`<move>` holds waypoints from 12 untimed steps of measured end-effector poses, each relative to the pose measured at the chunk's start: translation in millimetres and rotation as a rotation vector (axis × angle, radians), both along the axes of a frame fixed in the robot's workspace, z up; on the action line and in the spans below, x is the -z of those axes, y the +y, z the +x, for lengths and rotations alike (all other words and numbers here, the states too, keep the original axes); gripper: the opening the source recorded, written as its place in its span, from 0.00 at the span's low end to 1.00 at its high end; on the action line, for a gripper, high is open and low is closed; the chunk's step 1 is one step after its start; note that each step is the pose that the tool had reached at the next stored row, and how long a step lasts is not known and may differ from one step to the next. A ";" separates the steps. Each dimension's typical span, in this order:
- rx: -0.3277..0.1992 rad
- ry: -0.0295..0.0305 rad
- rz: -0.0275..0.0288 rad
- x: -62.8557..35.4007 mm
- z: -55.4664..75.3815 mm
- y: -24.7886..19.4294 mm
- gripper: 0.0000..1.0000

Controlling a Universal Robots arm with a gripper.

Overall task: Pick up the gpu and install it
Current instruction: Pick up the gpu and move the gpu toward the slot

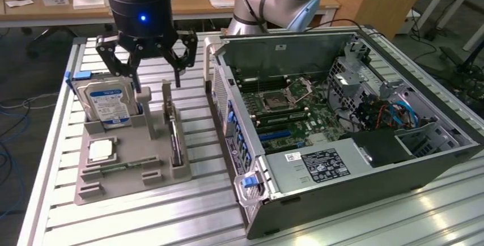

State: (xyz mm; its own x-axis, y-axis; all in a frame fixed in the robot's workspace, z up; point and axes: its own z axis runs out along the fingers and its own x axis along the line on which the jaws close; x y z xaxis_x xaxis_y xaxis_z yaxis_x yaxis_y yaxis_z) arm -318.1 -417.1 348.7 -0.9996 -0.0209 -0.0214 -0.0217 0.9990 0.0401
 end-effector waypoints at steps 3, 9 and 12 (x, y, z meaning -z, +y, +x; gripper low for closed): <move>0.000 0.0001 -0.0034 5.5 1.7 0.0 0.71; -0.005 0.0042 -0.0043 16.5 6.6 0.0 0.71; -0.008 0.0046 -0.0043 21.8 7.2 -0.3 0.71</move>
